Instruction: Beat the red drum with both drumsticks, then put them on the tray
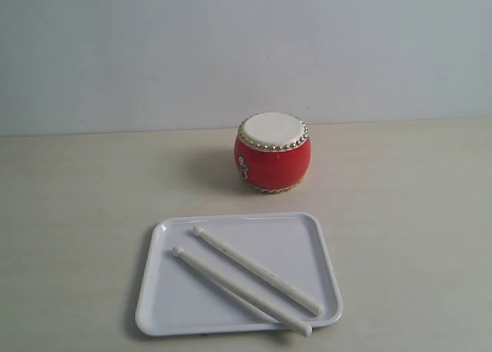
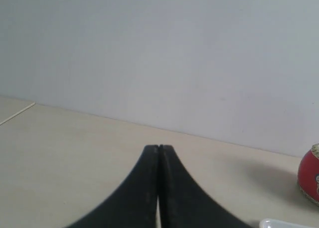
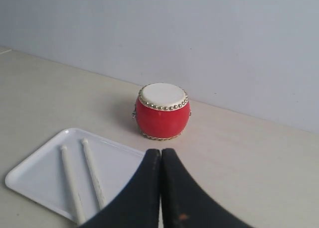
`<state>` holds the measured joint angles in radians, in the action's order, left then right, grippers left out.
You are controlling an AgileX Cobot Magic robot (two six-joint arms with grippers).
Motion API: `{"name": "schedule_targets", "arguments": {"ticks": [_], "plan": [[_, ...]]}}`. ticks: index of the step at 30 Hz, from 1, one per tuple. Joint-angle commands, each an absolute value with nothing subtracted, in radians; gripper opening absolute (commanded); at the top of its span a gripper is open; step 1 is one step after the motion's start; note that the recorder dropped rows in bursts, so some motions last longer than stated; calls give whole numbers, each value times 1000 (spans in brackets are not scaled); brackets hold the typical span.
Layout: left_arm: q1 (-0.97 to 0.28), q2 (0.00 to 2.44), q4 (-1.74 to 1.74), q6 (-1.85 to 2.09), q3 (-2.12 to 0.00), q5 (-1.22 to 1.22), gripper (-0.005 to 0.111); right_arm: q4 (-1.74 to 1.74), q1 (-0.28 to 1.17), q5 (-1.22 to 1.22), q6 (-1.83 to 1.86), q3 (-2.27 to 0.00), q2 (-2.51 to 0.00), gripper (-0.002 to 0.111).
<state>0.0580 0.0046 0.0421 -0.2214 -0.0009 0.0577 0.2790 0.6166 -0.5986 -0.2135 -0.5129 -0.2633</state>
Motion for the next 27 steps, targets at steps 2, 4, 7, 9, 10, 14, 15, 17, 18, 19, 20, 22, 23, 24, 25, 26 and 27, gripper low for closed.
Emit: {"name": "schedule_targets", "arguments": {"ticks": [2,4,7,9,10,14,15,17,18,19,20,22,23,24,25,26,27], "plan": [[59,0,38,-242,0,55,0,275,611,-587,-212,-506,-256,0],[59,0,43,-242,0,55,0,275,611,-587,-212,-506,-256,0],[59,0,43,-242,0,58,0,275,611,-587,-212,-506,-256,0],[59,0,43,-242,0,56,0,275,611,-587,-212,-506,-256,0],[59,0,43,-242,0,58,0,275,611,-587,-212,-506,-256,0],[59,0,43,-242,0,58,0,275,611,-587,-212,-506,-256,0],[59,0,43,-242,0,58,0,275,611,-587,-212,-506,-256,0],[59,0,43,-242,0,58,0,275,611,-587,-212,-506,-256,0],[59,0,43,-242,0,58,0,275,611,-587,-212,-506,-256,0],[59,0,43,-242,0,58,0,275,611,-587,-212,-506,-256,0],[59,0,43,-242,0,58,0,275,611,-587,-212,-506,-256,0],[59,0,43,-242,0,58,0,275,611,-587,-212,-506,-256,0],[59,0,43,-240,0,58,0,275,611,-587,-212,-506,-256,0],[59,0,43,-240,0,58,0,275,611,-587,-212,-506,-256,0],[59,0,43,-240,0,58,0,271,613,-587,-212,-506,-251,0],[59,0,43,-240,0,58,0,271,614,-589,-212,-506,-246,0],[59,0,43,-240,0,58,0,271,612,-589,-212,-506,-238,0]]}}
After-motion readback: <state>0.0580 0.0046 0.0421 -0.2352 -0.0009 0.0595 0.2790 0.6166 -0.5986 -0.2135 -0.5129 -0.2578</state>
